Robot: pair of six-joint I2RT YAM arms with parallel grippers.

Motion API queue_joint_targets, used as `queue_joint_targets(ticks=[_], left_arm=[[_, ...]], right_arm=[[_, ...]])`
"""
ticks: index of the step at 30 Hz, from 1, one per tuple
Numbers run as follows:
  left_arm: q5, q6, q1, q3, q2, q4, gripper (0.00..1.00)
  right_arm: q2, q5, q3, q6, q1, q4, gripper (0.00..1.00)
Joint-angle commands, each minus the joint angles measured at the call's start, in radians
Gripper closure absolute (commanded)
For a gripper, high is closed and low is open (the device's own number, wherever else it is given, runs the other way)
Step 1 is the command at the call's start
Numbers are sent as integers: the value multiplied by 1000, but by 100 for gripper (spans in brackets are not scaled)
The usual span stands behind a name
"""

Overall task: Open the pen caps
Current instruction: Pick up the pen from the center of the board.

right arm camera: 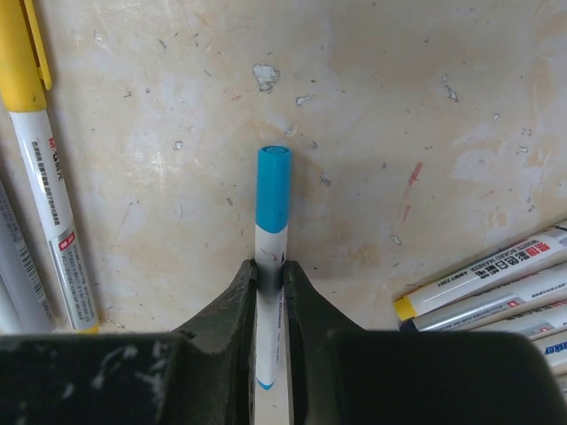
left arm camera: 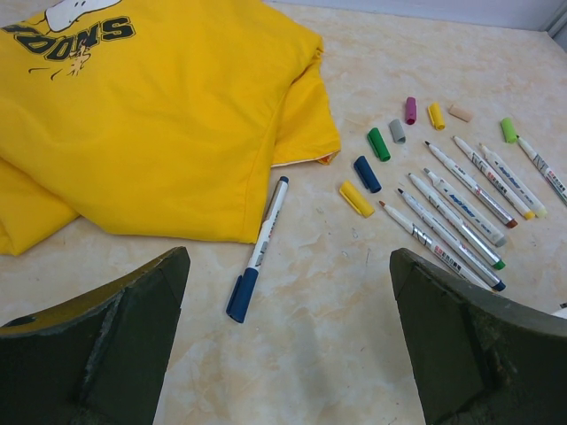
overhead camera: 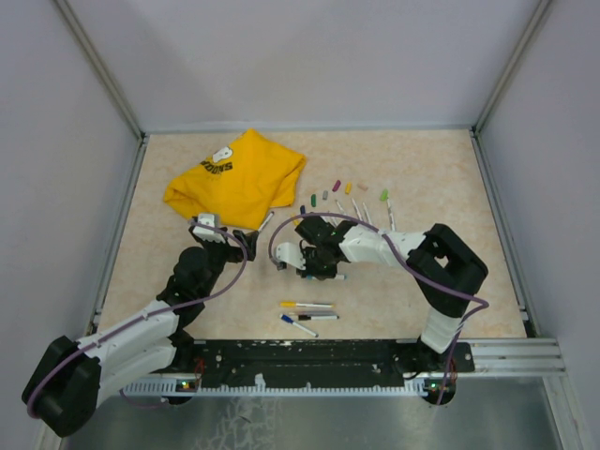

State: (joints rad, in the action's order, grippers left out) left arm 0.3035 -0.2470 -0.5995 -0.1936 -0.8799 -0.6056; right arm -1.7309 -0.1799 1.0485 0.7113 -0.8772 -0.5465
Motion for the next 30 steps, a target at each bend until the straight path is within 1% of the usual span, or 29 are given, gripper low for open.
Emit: queue_joint_targets(ticks=[1,2,6,10,20,25,28,30], left_arm=[[-2,-5,1,1,11,-21,0],[-5,-3,0,-2,10,-18,0],[-15,-5,1,-15,13,-3,0],[-76,-43,1,-17,15,-7,0],[-276,-172,1,-10,-45,-112,0],[-337,-240,1,5,-58,-167,0],[-375,-284,1,28,-65,-223,0],[-424,-305,1,44,-85,-283,0]], right_arm=[[-15,20,26,-9,-4,8,96],[-13,20,25,-12,-1,11,100],[1,6,22,-22,10,22,100],[26,-35,22,-36,34,29,100],[126,-151,7,-60,102,62,100],[149,-198,6,-78,131,70,100],[166,-225,1,-93,149,82,100],[178,-236,-3,-99,156,93,100]])
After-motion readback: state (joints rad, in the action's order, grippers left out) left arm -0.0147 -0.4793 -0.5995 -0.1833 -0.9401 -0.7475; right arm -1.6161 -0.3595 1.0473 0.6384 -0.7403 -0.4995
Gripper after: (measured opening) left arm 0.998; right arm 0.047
